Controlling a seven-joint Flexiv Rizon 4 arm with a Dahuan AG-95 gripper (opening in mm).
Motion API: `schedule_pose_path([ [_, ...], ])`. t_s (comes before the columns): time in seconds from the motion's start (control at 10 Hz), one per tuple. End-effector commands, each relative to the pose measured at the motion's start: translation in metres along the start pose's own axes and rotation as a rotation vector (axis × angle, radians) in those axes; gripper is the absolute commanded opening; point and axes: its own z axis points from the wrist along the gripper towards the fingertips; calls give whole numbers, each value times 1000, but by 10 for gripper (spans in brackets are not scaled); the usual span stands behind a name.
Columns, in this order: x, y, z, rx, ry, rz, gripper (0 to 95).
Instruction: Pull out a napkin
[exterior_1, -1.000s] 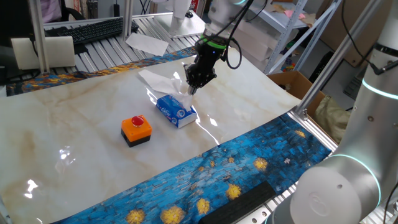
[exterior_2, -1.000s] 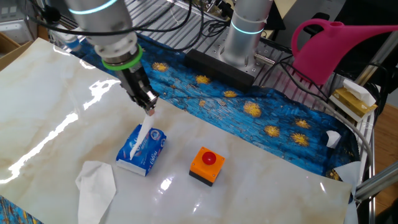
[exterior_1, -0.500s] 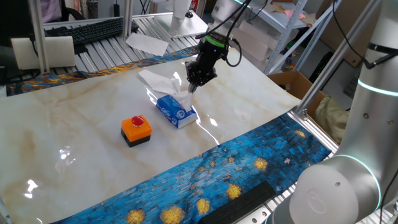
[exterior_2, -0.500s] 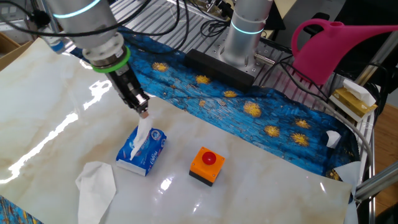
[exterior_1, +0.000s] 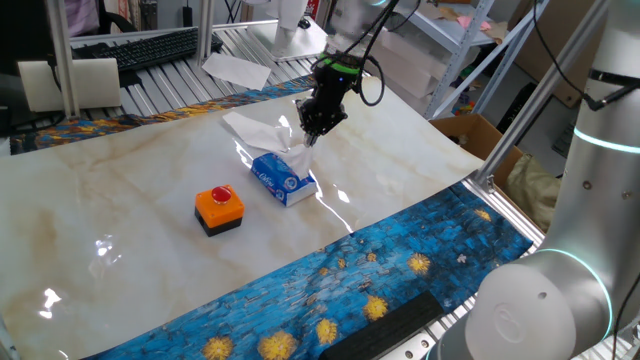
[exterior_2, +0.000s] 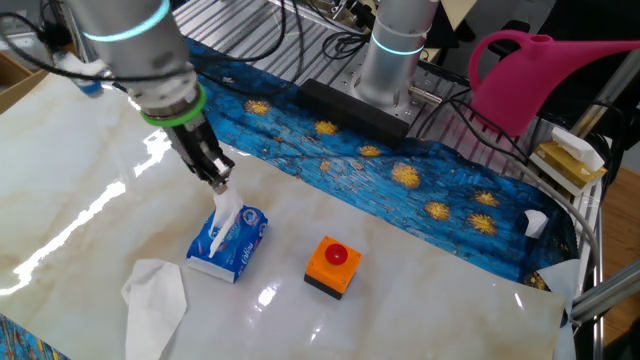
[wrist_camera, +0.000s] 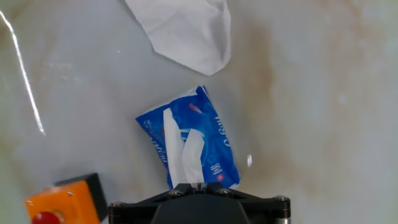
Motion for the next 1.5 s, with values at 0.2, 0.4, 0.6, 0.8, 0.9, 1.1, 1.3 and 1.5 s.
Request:
schedule_pose_path([
  [0.2, 1, -1, 0, 100, -12, -107, 0],
  [0.4, 1, -1, 0, 104, 16, -69, 0],
  [0.6, 1, -1, 0, 99, 27, -54, 0],
  [0.8, 1, -1, 0, 88, 19, -39, 0],
  [0.9, 1, -1, 0, 83, 19, -41, 0],
  [1.1, 1, -1, 0, 82, 8, -41, 0],
  [1.3, 1, -1, 0, 98, 7, -24, 0],
  [1.5, 1, -1, 0, 85, -121, 35, 0],
])
